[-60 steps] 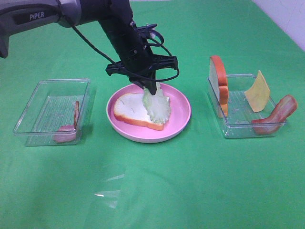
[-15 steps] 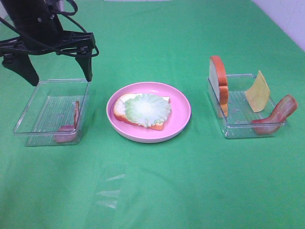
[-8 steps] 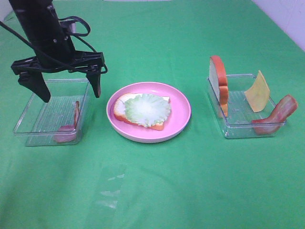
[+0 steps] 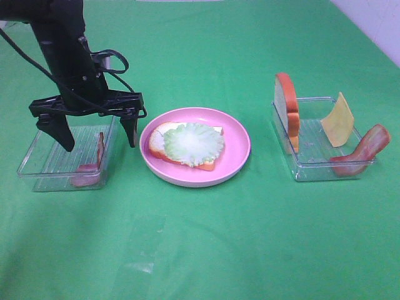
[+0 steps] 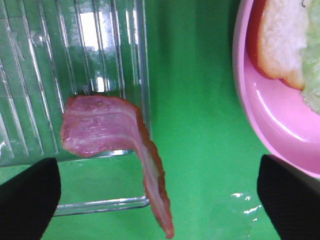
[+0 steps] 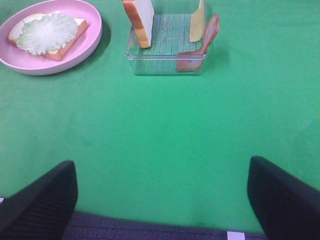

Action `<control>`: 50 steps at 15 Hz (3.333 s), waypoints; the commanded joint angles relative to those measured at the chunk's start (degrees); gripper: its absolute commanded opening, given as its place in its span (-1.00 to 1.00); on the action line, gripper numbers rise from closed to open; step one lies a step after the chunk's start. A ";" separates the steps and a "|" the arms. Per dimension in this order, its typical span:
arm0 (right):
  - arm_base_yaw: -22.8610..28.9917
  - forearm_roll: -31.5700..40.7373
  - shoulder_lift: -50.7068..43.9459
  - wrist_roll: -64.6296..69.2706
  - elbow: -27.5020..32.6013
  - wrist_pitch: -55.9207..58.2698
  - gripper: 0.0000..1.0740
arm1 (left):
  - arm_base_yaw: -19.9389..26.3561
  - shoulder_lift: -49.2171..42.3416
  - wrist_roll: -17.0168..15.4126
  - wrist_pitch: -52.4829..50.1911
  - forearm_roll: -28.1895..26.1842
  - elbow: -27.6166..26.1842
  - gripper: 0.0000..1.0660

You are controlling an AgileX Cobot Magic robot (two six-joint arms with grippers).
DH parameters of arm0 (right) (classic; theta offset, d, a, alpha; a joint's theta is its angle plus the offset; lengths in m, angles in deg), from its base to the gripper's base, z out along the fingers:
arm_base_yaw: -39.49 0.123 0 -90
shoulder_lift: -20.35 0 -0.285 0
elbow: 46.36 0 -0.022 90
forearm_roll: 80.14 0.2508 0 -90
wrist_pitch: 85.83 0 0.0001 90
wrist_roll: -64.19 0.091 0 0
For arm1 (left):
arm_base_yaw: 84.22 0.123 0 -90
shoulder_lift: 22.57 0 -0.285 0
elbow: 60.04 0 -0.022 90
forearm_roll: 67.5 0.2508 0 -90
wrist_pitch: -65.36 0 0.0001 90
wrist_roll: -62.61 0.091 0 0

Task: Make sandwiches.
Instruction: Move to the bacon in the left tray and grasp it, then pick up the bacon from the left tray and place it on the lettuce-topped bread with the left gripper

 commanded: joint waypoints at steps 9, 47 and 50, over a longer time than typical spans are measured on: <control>0.00 0.00 -1.49 -0.74 0.23 -0.23 0.67 | -0.06 0.17 1.15 0.23 -0.23 0.34 0.89; 0.00 0.00 -1.49 -0.74 0.23 -0.23 0.67 | -0.29 -2.46 4.24 9.68 -3.32 -22.00 -1.00; 0.00 0.00 -1.49 -0.74 0.23 -0.23 0.67 | -0.69 -0.92 4.98 7.51 -8.19 -21.94 -1.00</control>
